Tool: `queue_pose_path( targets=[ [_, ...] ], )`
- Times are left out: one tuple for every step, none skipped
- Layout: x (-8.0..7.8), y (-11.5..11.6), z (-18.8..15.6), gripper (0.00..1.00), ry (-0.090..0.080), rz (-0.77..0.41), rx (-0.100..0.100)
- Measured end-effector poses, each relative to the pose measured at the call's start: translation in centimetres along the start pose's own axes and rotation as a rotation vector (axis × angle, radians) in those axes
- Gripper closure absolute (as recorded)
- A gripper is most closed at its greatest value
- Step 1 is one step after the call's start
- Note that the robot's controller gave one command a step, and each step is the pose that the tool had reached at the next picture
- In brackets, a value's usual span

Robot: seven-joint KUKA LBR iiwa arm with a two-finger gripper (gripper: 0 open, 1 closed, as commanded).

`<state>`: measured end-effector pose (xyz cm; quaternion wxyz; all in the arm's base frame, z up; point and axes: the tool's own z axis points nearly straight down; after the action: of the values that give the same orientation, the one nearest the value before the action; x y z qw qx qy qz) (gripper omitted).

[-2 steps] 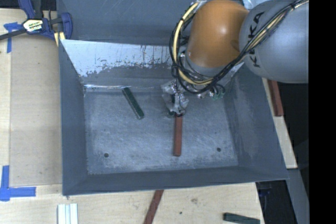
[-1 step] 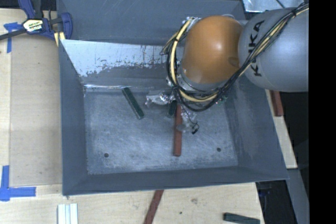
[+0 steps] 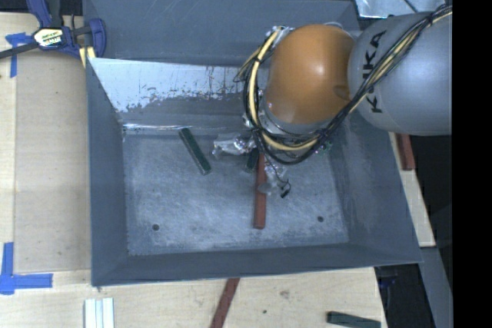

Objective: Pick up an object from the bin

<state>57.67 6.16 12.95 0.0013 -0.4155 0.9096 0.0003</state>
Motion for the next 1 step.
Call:
queue_pose_path(
  targets=[
    [1.41,-3.15,5.78,1.0,0.003,-0.388,-0.001]
  ],
)
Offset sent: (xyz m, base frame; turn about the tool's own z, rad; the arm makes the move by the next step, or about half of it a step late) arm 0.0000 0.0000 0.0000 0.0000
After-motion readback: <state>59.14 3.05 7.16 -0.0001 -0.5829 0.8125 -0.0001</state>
